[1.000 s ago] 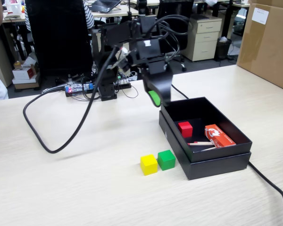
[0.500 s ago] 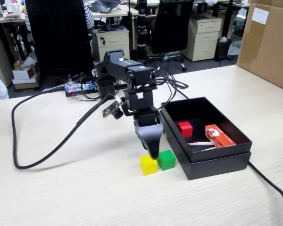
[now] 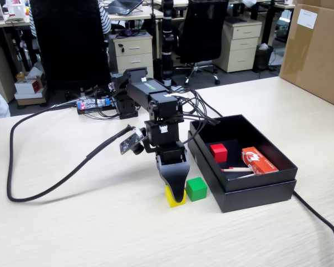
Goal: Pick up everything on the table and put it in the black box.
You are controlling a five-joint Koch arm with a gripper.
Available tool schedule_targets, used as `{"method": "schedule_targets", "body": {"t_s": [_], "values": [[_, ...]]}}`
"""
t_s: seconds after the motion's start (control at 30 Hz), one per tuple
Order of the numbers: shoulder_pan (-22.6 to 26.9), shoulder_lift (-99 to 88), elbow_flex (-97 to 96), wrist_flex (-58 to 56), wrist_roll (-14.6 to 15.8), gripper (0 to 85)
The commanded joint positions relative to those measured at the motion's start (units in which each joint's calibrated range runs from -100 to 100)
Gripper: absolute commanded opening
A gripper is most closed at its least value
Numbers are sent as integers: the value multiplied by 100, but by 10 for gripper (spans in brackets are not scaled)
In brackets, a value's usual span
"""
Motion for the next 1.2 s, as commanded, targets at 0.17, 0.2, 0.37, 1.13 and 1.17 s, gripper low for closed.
{"method": "schedule_targets", "body": {"t_s": [0.17,0.2,0.37,1.13,1.17], "values": [[-34,-44,395,16,-34,251],[-39,-55,395,16,-34,205],[-117,-285,350,-1,-34,9],[1548,-4634,-1645,-425,464,9],[1592,-4427,-1636,-425,469,9]]}}
